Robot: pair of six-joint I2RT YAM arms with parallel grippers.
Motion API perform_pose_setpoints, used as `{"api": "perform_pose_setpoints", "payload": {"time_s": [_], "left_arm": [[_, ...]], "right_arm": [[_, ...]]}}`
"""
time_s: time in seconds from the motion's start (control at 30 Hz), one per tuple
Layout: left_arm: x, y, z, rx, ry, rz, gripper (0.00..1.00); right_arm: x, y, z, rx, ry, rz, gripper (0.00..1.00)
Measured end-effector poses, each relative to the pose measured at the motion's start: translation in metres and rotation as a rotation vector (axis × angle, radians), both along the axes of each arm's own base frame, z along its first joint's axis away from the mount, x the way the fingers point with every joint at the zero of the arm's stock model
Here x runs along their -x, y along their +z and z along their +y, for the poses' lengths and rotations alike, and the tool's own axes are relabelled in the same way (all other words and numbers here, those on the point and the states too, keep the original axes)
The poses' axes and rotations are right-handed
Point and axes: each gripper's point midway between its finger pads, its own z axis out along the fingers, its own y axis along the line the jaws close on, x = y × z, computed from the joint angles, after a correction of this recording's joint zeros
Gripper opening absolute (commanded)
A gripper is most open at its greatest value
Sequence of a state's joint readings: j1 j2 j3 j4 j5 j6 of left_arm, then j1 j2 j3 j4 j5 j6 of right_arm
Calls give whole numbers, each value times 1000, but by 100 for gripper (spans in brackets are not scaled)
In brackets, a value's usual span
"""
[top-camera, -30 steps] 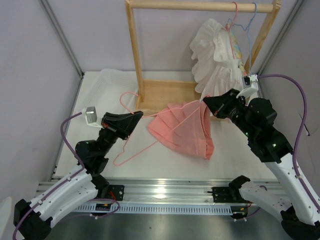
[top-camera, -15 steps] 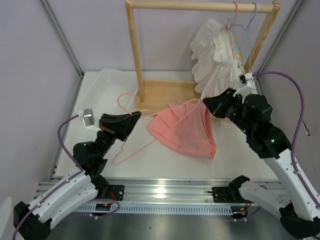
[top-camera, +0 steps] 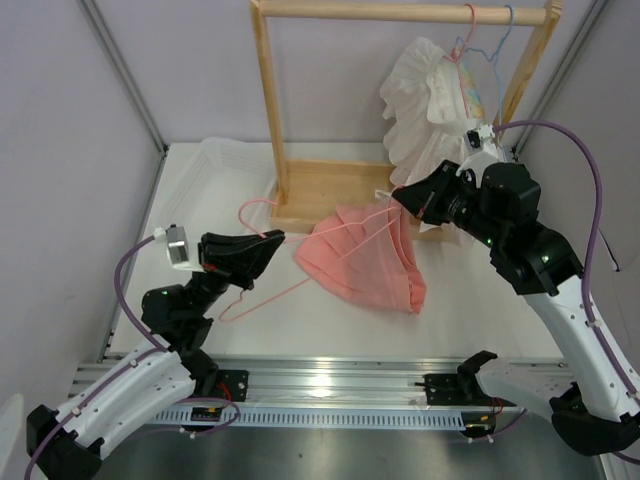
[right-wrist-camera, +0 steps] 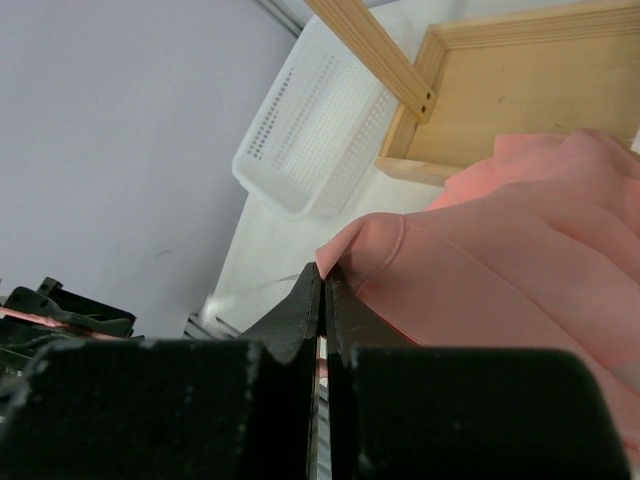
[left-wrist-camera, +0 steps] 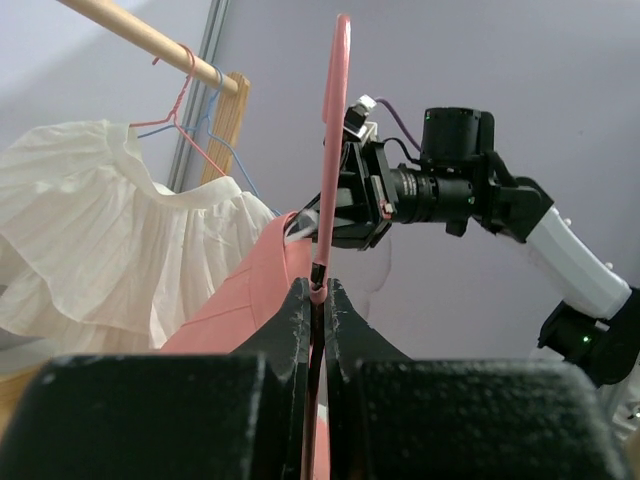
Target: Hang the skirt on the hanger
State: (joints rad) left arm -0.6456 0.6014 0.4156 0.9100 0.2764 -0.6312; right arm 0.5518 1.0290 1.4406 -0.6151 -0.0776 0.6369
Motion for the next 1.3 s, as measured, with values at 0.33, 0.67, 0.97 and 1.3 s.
{"api": "perform_pose_setpoints", "payload": {"time_s": [0.33,0.67,0.97,1.3], "left_arm": [[3,11,3,-33,43,-75,0],[7,25,8,-42,81,-135,0],[2,19,-3,-75,53,-130,0],[7,25,-2,-66,43,-159,0]], "right_arm": [[5,13,-11,-49,25,36,0],[7,14,-20,-112,68,89,0],[16,23,-16,-164,126,99,0],[21,25,-13,-183,161,110,0]]}}
